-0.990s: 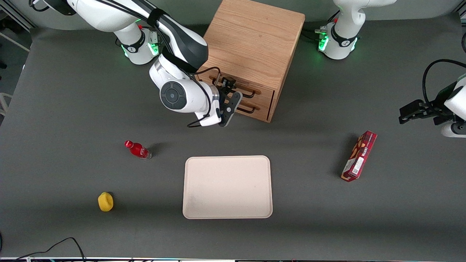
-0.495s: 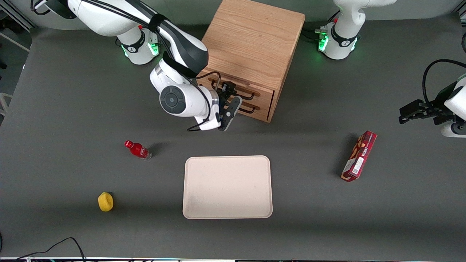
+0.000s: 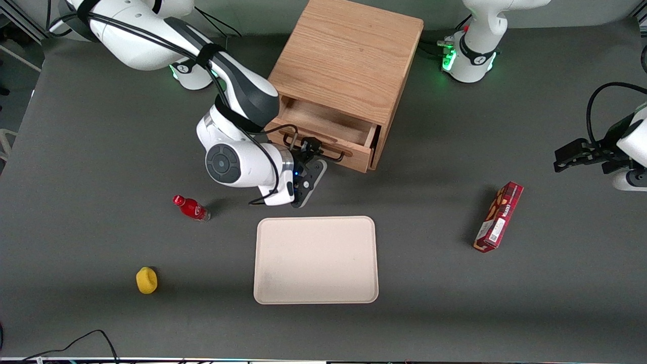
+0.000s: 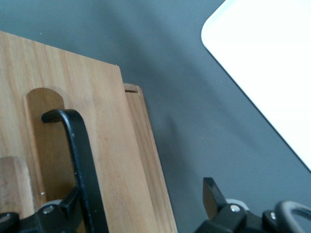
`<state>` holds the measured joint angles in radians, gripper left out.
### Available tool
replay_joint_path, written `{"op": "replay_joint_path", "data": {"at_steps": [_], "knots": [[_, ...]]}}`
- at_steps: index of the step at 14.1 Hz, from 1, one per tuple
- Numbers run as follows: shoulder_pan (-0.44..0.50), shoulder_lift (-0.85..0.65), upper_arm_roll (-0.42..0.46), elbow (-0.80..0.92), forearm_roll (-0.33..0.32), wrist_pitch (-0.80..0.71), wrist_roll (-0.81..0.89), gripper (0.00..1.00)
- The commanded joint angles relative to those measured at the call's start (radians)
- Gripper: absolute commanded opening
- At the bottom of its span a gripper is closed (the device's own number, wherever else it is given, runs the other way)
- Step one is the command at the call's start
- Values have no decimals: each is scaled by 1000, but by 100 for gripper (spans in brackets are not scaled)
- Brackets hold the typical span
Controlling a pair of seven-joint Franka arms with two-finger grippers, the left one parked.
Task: Open upper drawer
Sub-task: 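Pull the handle with the right gripper, sliding the drawer out toward the tray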
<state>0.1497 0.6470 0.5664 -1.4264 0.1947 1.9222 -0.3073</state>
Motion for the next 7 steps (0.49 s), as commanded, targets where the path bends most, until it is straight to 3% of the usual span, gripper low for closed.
{"op": "replay_joint_path", "data": {"at_steps": [1, 7], "knots": [[7, 62, -23, 92, -34, -44, 19, 100], [7, 100, -63, 194, -40, -97, 16, 100]]}}
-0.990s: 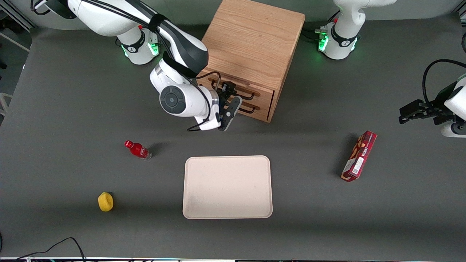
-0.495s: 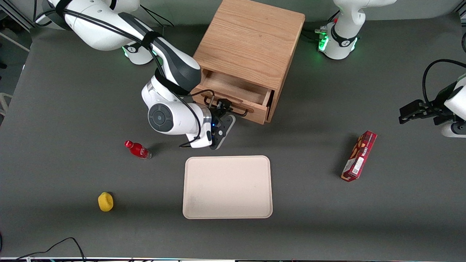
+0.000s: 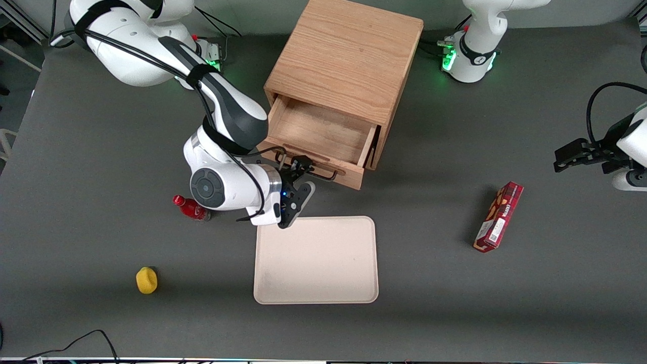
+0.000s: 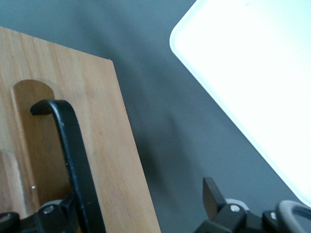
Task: Open upper drawer
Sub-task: 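Pull the handle with the right gripper, sliding the drawer out toward the tray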
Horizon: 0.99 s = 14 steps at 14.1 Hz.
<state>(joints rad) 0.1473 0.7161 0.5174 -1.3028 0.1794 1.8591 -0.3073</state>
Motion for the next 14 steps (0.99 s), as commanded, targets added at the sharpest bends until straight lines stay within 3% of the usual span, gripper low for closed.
{"op": "replay_joint_path", "data": {"at_steps": [1, 10, 14], "knots": [[9, 40, -17, 88, -26, -40, 16, 100], [11, 103, -79, 223, -26, -44, -33, 100], [6, 144, -99, 336, -24, -139, -35, 100]]}}
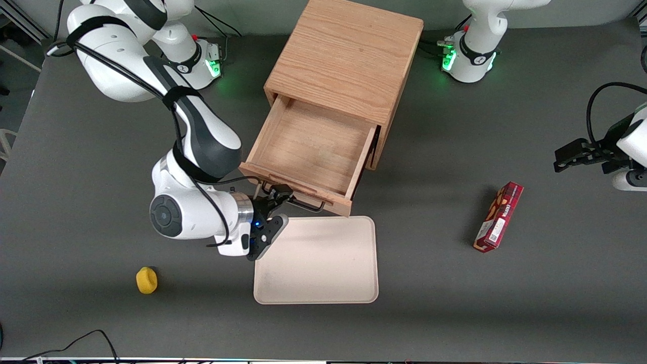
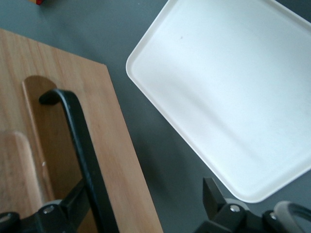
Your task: Open upper drawer
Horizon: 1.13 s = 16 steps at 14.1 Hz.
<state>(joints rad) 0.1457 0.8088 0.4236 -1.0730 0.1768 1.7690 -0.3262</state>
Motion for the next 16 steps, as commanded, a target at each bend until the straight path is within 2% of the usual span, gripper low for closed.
{"op": "replay_joint_path", "data": {"at_steps": [1, 6, 9, 11, 12, 16], "knots": [[8, 52, -6, 111, -23, -49, -16, 100], [5, 33, -32, 177, -22, -92, -16, 100], [-14, -110, -39, 177, -31, -106, 1, 100], [-6, -210, -87, 153, -78, -128, 13, 100], [-6, -261, -98, 133, -82, -160, 27, 100], [-6, -462, -120, -7, -85, -259, 397, 100]]}}
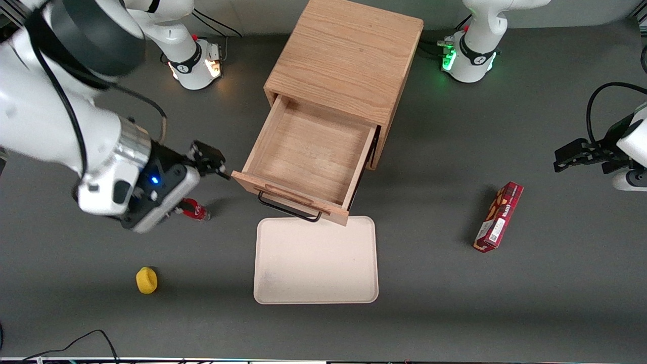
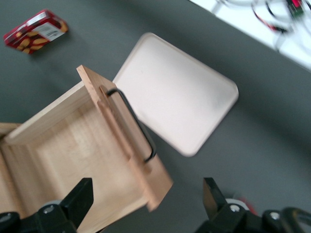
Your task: Open upper drawer
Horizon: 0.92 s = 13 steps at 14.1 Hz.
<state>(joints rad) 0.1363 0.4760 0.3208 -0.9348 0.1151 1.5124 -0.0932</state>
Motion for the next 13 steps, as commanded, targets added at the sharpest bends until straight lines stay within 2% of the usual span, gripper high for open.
{"op": "replay_joint_path", "data": {"at_steps": [1, 4, 6, 8, 11, 13], "knots": [[0, -189, -31, -183, -23, -33, 232, 100], [0, -354, -117, -304, -28, -226, 349, 100], [0, -492, -172, -451, -31, -276, 371, 100], [-1, -670, -195, -699, -34, -197, 446, 100], [-7, -897, -278, -1022, -52, -48, 448, 100], [-4, -938, -330, -1075, -120, -17, 449, 100]]}}
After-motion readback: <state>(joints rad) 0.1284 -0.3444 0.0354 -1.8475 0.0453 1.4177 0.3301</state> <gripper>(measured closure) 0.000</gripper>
